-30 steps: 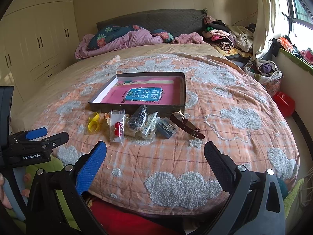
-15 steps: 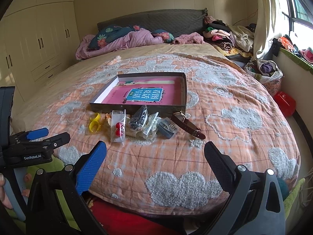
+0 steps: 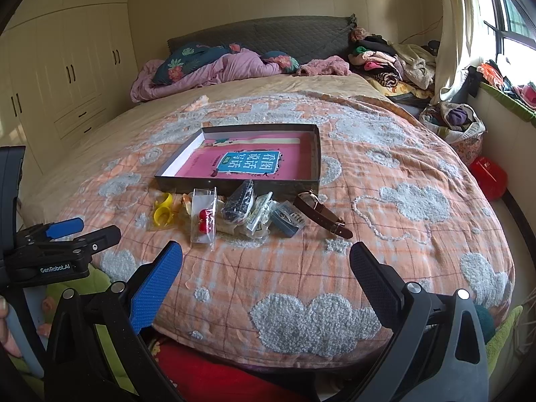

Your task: Organize jewelry

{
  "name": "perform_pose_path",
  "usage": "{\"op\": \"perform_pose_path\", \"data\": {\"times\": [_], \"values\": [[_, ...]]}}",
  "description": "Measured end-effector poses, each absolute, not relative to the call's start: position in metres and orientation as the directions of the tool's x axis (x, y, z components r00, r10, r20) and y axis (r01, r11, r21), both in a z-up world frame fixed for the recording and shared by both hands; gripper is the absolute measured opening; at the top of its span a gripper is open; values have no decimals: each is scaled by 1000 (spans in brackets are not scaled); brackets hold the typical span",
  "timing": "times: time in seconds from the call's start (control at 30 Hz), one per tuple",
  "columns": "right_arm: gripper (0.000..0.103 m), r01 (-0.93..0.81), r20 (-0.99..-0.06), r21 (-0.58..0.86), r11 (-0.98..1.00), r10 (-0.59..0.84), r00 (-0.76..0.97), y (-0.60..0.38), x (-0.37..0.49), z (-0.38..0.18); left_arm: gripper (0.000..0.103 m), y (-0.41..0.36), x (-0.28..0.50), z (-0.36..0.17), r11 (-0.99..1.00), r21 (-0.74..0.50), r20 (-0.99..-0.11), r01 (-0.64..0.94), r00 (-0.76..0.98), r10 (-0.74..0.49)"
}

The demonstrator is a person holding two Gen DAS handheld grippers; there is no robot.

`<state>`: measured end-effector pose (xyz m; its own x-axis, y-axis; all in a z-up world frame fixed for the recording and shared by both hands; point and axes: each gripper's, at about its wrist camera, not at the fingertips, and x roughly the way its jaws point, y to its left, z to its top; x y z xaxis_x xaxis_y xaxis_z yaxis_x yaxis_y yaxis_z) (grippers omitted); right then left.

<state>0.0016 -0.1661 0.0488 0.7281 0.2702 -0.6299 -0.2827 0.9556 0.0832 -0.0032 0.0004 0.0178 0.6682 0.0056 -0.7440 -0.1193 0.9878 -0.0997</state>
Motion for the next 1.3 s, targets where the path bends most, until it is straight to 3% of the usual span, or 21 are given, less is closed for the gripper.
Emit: {"op": "perform_pose_path", "data": {"times": [0.57,0.9,1.3], "values": [[99,-293,-653,87,952,277,705,-172,19,45,94,1,15,5,987,-105,-764,-120,645,-3],[99,-280,-672,77,957,257,695,-186,51,39,94,-12,46,-10,988,-144,-789,-52,609,-83],[99,-238,-711,28,971,186,678,-205,96,17,94,-27,81,-40,990,-132,-827,-44,556,-85]]}}
